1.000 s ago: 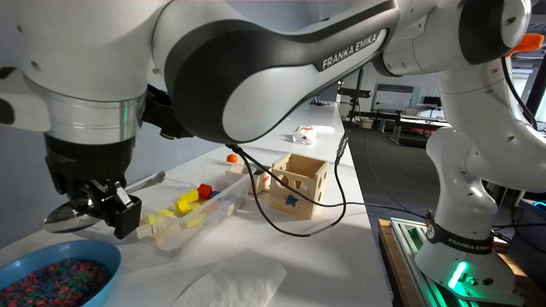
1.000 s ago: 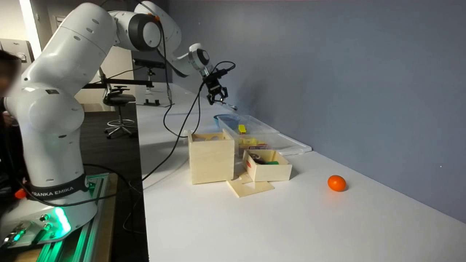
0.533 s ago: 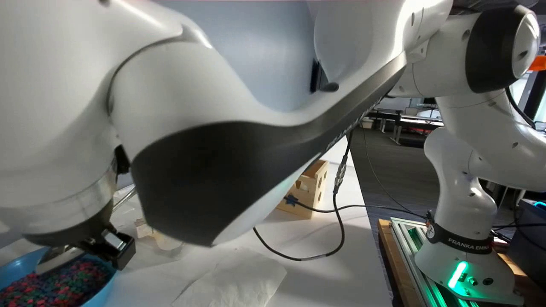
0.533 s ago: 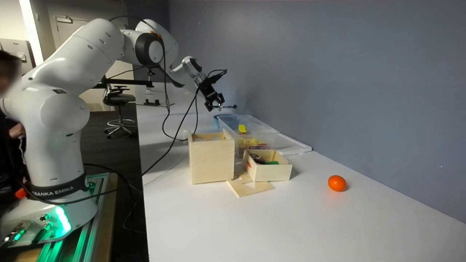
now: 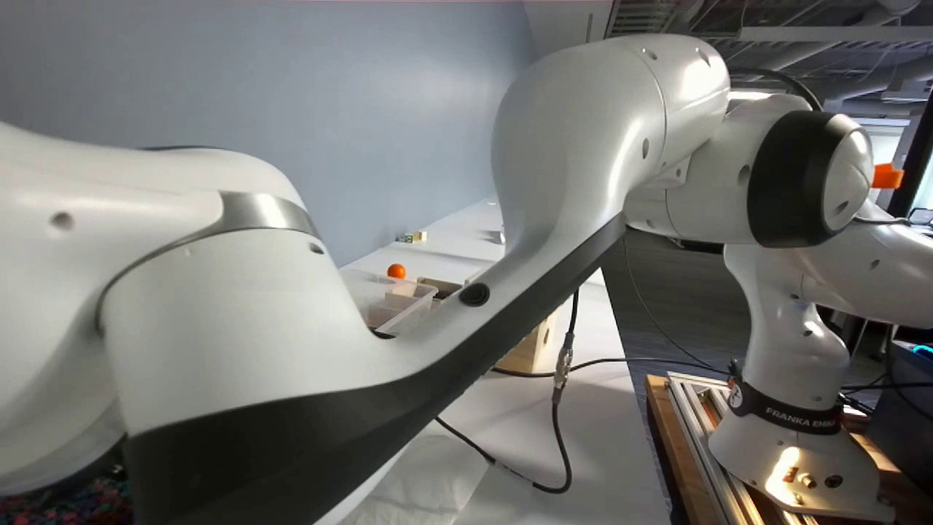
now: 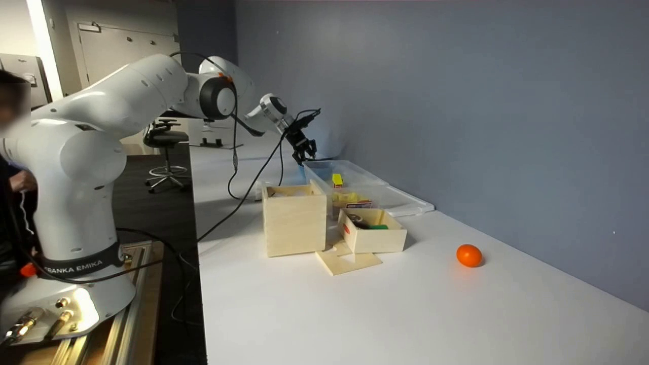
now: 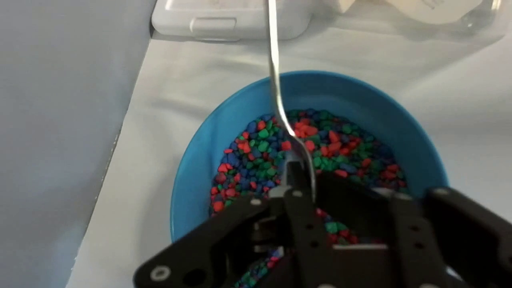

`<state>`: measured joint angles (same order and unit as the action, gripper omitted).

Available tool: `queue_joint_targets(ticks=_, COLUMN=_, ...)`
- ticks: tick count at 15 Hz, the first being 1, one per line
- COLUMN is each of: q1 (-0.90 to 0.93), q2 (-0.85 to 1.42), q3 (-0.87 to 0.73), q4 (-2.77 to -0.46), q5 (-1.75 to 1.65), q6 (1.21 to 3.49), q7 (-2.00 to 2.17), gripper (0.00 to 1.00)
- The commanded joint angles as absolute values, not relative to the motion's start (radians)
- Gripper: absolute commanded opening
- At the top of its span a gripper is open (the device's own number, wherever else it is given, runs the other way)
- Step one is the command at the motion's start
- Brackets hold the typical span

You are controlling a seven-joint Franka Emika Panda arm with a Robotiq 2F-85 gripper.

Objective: Take the wooden box out of the container then put the silver spoon in the bowl.

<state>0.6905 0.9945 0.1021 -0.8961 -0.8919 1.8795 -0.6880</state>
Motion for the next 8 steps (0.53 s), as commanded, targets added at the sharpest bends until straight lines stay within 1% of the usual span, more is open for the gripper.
queue_joint_targets(ticks=1, q1=0.695, q2=1.054, q3=0.102, q4=-0.752, q5=-0.870, q6=1.810, q7=-0.733, gripper=0.45)
queue_joint_targets(ticks=8, q1=0.591, q2=0.946, q3=0.121, q4=-0.715, q5=-0.713, q6=1.787, q7=-0.564, gripper=0.94)
